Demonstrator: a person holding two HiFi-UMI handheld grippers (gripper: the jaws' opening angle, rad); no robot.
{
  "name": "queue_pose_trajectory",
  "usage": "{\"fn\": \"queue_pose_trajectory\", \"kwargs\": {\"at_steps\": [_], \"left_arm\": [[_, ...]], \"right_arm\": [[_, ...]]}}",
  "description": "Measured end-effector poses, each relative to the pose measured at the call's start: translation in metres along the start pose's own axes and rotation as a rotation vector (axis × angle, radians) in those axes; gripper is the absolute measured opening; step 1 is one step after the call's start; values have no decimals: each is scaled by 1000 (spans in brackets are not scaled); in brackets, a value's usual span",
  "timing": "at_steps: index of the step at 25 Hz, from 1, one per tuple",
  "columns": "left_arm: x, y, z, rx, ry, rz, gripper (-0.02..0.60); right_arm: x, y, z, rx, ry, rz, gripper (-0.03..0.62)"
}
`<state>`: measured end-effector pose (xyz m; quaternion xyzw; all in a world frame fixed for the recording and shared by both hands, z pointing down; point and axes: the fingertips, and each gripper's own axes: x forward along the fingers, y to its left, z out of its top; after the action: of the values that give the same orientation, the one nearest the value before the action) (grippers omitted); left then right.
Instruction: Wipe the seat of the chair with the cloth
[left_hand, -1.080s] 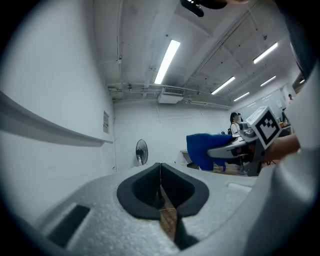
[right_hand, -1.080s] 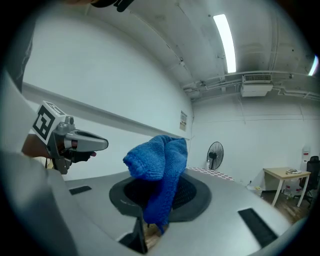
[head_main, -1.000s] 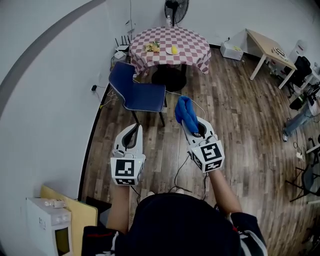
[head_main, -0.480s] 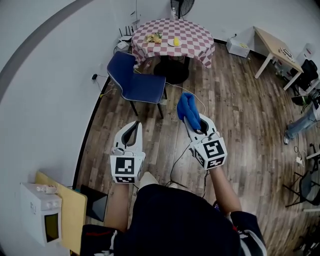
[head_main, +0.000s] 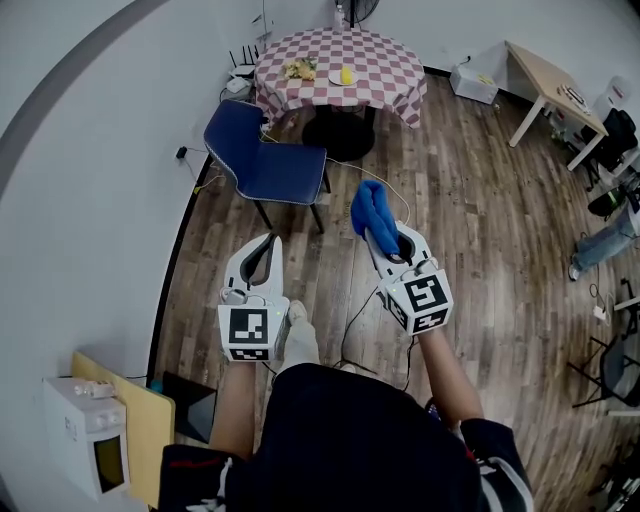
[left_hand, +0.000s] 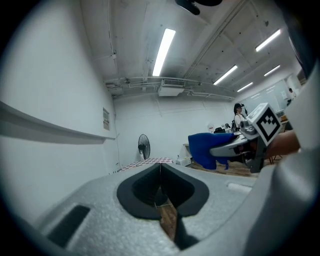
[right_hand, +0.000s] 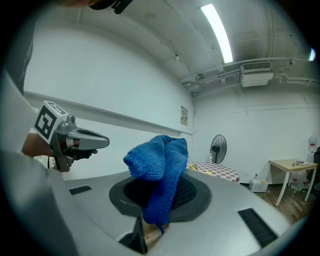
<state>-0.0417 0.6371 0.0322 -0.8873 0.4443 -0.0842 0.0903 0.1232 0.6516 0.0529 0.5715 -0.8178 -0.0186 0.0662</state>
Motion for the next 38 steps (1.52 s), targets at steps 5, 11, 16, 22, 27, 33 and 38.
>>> {"fn": "queue_pose_trajectory", "kwargs": {"at_steps": [5, 11, 16, 22, 27, 33, 38], "left_arm": [[38, 25, -4, 5, -3, -1, 17], [95, 72, -9, 12, 5, -22, 17], [143, 120, -5, 16, 13, -49, 17], [195, 180, -12, 12, 14, -76, 17], [225, 230, -31, -2, 26, -78, 17], [250, 269, -52, -7, 35, -97, 17], [265, 286, -67, -35, 42, -105, 17]], "right_arm": [[41, -15, 0, -6, 6, 2, 66], [113, -32, 14, -34, -3, 0, 66], [172, -49, 29, -34, 10, -28, 66], [247, -62, 36, -20, 29, -60, 66], [307, -58, 34, -25, 52, -63, 66], [358, -47, 30, -34, 86, -59, 66], [389, -38, 23, -53, 117, -33, 66]]}}
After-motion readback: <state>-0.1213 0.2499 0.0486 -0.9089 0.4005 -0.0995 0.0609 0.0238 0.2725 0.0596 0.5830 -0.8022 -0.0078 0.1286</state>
